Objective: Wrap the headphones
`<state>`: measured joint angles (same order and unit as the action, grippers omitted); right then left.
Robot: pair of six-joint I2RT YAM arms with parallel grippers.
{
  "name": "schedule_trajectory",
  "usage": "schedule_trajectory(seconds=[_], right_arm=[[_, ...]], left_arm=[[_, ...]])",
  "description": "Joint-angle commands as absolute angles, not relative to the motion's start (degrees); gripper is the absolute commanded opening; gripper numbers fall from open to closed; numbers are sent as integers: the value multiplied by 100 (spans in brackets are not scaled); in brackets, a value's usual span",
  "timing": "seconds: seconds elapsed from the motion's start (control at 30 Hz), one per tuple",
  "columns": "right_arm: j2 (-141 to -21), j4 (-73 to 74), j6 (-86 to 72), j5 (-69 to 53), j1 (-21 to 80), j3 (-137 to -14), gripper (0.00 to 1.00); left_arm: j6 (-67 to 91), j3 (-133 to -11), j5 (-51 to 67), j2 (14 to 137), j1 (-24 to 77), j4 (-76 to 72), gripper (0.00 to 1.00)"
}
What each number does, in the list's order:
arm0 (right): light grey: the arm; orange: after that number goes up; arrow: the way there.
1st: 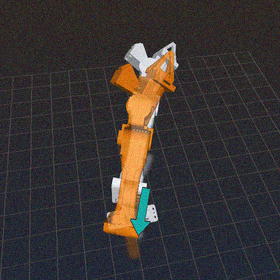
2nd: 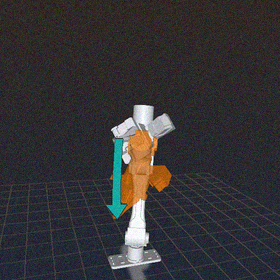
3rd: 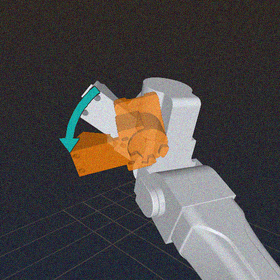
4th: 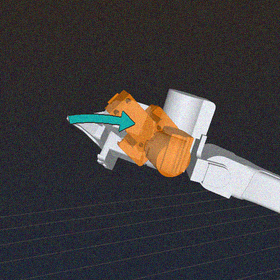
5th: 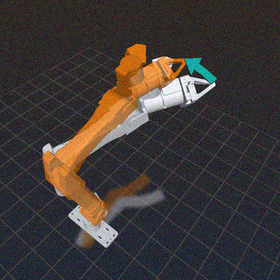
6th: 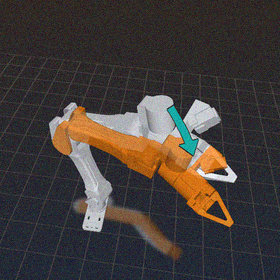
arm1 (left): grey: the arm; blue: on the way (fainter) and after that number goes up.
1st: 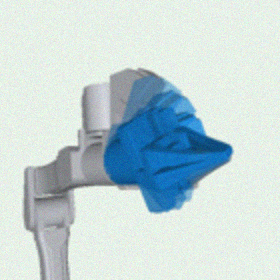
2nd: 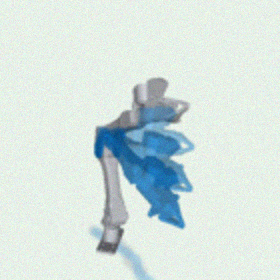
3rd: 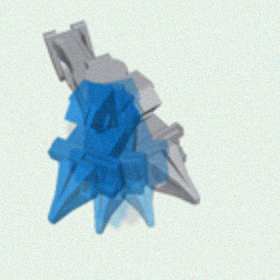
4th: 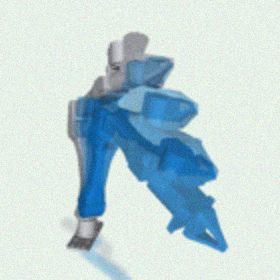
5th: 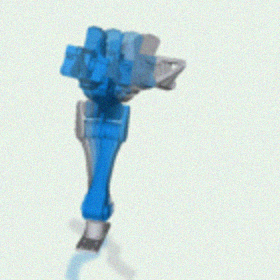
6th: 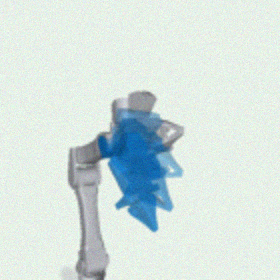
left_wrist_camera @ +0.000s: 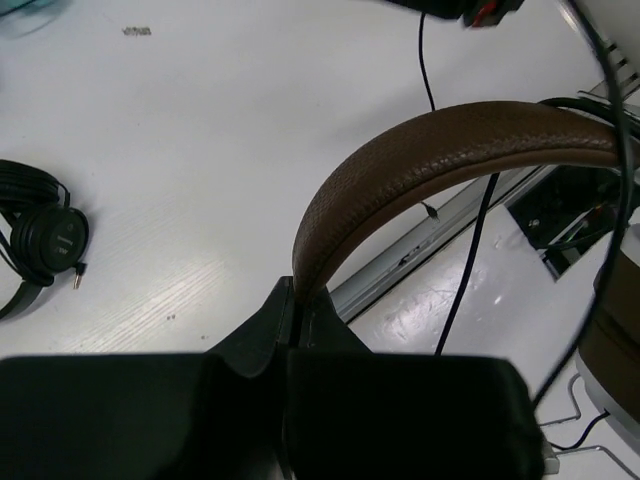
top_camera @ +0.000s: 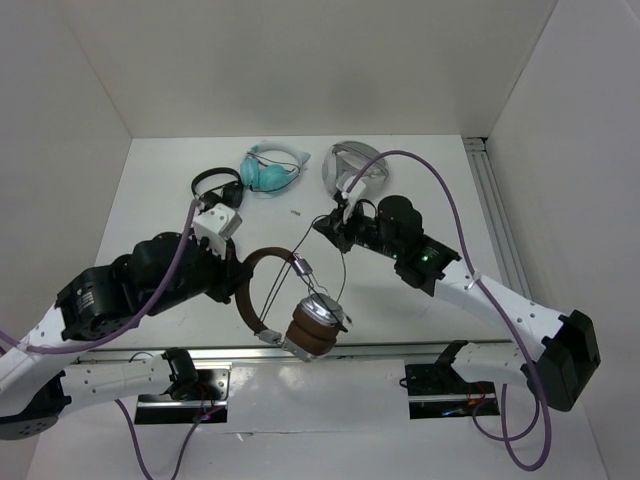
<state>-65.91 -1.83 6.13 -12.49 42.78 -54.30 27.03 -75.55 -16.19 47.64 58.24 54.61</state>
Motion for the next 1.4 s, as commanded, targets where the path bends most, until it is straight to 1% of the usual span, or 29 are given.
schedule_trajectory(seconds=[0.0,0.03,0.07,0.17,0.27,0.4,0.47,0.53,0.7,0.8,0.9,0.93,0.97,1.0,1.03,1.1,1.13,1.17,1.2,1.23,1.3,1.33,1.37], right_arm=[[-6697,-1518,-34,-2080,4192,-4968,13],[-6863,-1773,-314,-2205,4192,-4835,16],[-6943,-2332,-456,-2293,4192,-4703,17],[-7364,-3250,-843,-2364,4350,-4325,17],[-7838,-3690,-975,-2303,4430,-4211,16],[-8287,-4138,-1168,-2303,4482,-3956,16],[-8411,-4332,-1221,-2303,4543,-3710,16],[-8533,-4701,-1292,-2303,4544,-3438,13],[-8596,-5361,-1494,-2101,4894,-3024,13],[-8596,-5467,-1494,-1838,5175,-2875,8],[-8596,-5415,-1441,-1478,5535,-2752,5],[-8596,-5414,-1441,-1355,5642,-2655,2],[-8517,-5414,-1372,-979,5773,-2654,0],[-8360,-5188,-1275,-662,6131,-2576,0],[-8254,-5064,-1222,98,6352,-2497,0],[-7894,-4618,-1160,849,6800,-2496,0],[-7771,-4458,-1160,1218,7290,-2496,0],[-7656,-4282,-1091,1953,7573,-2496,0],[-7481,-3880,-1090,2334,7855,-2496,0],[-7427,-3650,-1090,2642,8379,-2609,0],[-7427,-3184,-1028,3390,8848,-2943,0],[-7427,-2599,-1028,3662,9268,-3101,0],[-7427,-2297,-1028,4257,9490,-3416,0]], left_arm=[[2848,-7901,-1538,4623,5862,4905,0],[2917,-7962,-1538,4623,5862,4826,0],[2918,-7963,-1538,4623,5862,4695,0],[3041,-8199,-1538,4763,5862,4623,0],[3286,-8323,-1783,4764,5862,4570,0],[3751,-8577,-2530,4764,5862,4632,0],[3972,-8631,-2889,4764,5862,4807,0],[4253,-8692,-3119,4816,5862,4887,0],[4877,-8692,-3603,4816,5862,5097,0],[5150,-8692,-3849,4869,5862,5159,0],[5457,-8841,-4244,5071,5862,5466,0],[5571,-8903,-4384,5132,5862,5719,0],[5633,-8956,-4621,5202,5862,5809,0],[5808,-9087,-4762,5368,5862,5957,0],[5914,-9149,-4903,5475,5862,6150,0],[6159,-9254,-5237,5677,5731,6590,0],[6161,-9307,-5325,5843,5661,6696,0],[6161,-9308,-5378,5906,5495,6697,0],[6161,-9308,-5379,5906,5389,6749,0],[6048,-9221,-5379,5976,5292,6663,0],[5881,-9150,-5231,6037,4941,6505,0],[5697,-9149,-5160,6038,4835,6356,0],[5634,-9089,-5159,6099,4669,6355,0]])
